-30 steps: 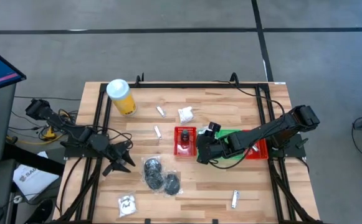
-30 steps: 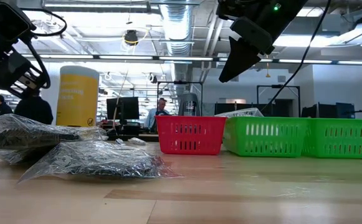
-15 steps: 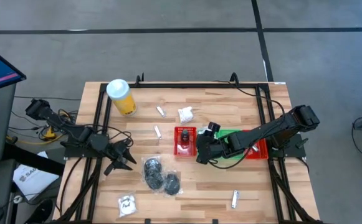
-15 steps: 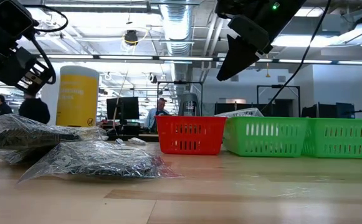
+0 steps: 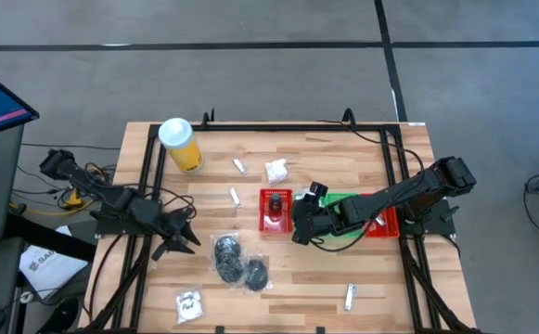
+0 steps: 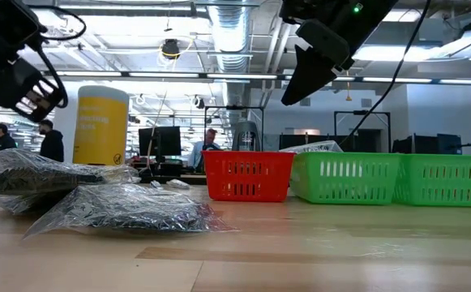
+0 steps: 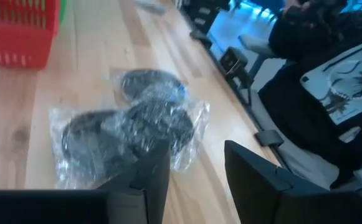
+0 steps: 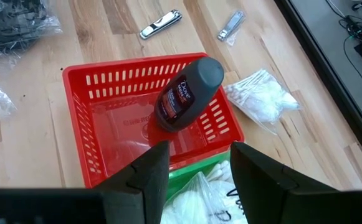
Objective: Pick & Place Travel size toiletries
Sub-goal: Put the black deodorant into the left red bin
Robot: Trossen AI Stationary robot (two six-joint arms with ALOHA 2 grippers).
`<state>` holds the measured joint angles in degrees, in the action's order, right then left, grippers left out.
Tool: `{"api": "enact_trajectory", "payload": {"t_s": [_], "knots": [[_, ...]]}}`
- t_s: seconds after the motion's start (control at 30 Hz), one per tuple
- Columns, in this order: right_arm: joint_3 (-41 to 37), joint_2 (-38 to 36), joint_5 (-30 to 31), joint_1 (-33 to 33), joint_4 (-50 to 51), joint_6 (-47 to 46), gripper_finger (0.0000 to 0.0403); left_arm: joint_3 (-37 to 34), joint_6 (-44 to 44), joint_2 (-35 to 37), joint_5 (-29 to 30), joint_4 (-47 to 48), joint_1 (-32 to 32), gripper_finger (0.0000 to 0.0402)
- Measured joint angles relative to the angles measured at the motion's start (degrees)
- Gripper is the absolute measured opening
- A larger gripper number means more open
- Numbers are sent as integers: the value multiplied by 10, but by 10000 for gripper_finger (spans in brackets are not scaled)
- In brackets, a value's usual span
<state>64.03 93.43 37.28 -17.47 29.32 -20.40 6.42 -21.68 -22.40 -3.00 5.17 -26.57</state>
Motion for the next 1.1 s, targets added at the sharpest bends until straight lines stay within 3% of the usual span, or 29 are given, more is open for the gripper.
{"api": "enact_trajectory", "payload": {"t_s": [0.53,0.77,1.1], "knots": [[0,0,0,8,-2,0,159,0,35,66,24,43,0,122],[0,0,0,8,-3,0,159,1,90,70,86,52,0,116],[0,0,0,7,-3,9,159,1,92,70,74,33,0,119]]}}
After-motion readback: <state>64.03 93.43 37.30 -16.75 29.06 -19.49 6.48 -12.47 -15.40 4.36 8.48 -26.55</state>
